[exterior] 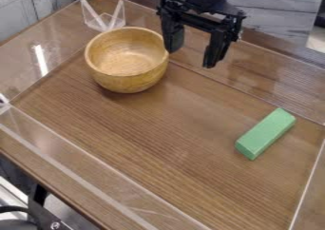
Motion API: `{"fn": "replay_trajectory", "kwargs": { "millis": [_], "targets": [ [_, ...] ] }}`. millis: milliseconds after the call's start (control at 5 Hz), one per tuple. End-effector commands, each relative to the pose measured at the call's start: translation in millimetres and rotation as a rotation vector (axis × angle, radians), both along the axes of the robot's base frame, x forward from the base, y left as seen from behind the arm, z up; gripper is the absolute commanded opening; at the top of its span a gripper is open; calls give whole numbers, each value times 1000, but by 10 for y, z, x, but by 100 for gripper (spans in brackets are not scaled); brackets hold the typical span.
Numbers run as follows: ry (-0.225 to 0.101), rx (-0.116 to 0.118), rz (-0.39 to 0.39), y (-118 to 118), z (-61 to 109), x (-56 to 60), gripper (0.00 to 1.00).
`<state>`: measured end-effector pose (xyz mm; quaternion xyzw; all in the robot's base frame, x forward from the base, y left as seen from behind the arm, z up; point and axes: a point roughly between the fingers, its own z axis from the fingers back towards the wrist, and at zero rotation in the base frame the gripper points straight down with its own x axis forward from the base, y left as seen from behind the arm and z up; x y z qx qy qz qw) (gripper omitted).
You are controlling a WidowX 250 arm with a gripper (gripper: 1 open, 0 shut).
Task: Put the green block in the brown bowl
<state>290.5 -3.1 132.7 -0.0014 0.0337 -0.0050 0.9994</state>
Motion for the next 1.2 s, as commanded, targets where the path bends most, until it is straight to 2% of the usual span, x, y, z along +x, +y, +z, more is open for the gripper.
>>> {"fn": "replay_trajectory", "kwargs": {
  "millis": [0,200,400,600,800,1000],
  "targets": [
    [-3,-7,-51,-227,-72,21,100],
    [-6,-19,-152,-614,-244,18,100],
    [-27,-17,-236,-972,-426,22,100],
    [-37,-17,-292,-1219,-641,8,100],
    [-39,-18,-326,-1296,-838,12,100],
    [-36,-22,-314,-1243,-894,67,100]
  ]
}}
